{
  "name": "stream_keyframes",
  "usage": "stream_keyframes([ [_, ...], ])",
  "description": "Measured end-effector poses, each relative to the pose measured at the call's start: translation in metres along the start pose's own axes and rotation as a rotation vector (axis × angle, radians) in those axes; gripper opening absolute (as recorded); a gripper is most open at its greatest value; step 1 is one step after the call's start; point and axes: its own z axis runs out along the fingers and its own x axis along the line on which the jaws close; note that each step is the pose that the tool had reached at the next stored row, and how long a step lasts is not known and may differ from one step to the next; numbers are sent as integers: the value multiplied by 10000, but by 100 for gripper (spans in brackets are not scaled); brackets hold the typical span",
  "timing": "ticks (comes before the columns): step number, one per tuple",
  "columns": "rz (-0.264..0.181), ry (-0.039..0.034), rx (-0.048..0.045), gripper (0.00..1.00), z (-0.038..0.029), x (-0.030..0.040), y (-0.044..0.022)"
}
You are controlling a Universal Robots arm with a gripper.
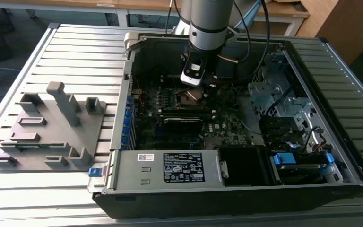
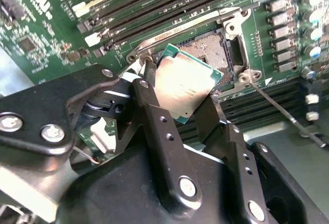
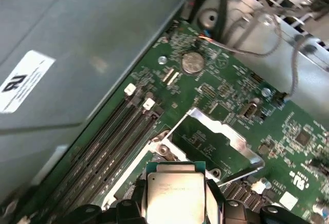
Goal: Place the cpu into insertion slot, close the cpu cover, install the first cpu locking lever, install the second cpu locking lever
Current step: 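Place the cpu into insertion slot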
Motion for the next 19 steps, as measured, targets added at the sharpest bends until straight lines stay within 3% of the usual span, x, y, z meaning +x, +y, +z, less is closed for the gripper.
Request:
stream_keyframes([
  [4,79,-4,-3,54,1,1,-1],
  [10,176,-10,-5,54,6,53,-71],
  [19,1796,-106,-31,54,31,53,-73],
])
